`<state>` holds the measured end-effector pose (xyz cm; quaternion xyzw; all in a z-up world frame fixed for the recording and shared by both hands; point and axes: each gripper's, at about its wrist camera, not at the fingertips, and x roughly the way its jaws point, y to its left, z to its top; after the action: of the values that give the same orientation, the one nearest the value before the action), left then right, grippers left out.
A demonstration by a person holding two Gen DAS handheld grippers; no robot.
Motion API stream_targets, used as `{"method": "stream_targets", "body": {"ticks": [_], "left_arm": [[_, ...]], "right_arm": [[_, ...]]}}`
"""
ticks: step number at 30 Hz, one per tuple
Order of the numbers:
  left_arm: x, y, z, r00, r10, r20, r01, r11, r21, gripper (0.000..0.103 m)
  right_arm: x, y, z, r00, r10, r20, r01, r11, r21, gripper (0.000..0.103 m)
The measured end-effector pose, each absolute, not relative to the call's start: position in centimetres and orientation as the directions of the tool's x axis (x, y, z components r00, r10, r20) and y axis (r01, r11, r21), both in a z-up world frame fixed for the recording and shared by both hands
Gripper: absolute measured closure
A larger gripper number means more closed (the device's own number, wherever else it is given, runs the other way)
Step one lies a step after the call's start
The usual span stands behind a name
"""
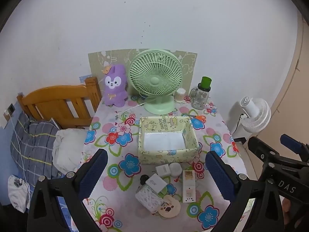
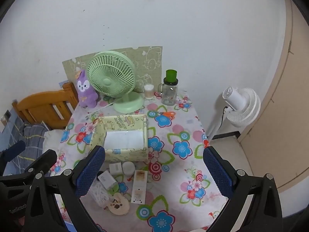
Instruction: Organize rigid objects
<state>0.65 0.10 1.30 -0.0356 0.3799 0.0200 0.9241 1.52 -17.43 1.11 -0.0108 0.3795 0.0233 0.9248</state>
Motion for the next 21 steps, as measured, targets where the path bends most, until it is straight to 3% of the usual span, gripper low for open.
{"method": "stream_targets", "body": {"ticks": [21], "left_arm": [[-0.07, 0.35, 1.16, 0.732, 0.012, -0.681, -0.054, 0.998, -0.041, 0.001]], "right_arm": [[0.71, -16.87, 0.94, 0.734, 0.02, -0.679, -0.054, 0.998, -0.029, 0.003]]}}
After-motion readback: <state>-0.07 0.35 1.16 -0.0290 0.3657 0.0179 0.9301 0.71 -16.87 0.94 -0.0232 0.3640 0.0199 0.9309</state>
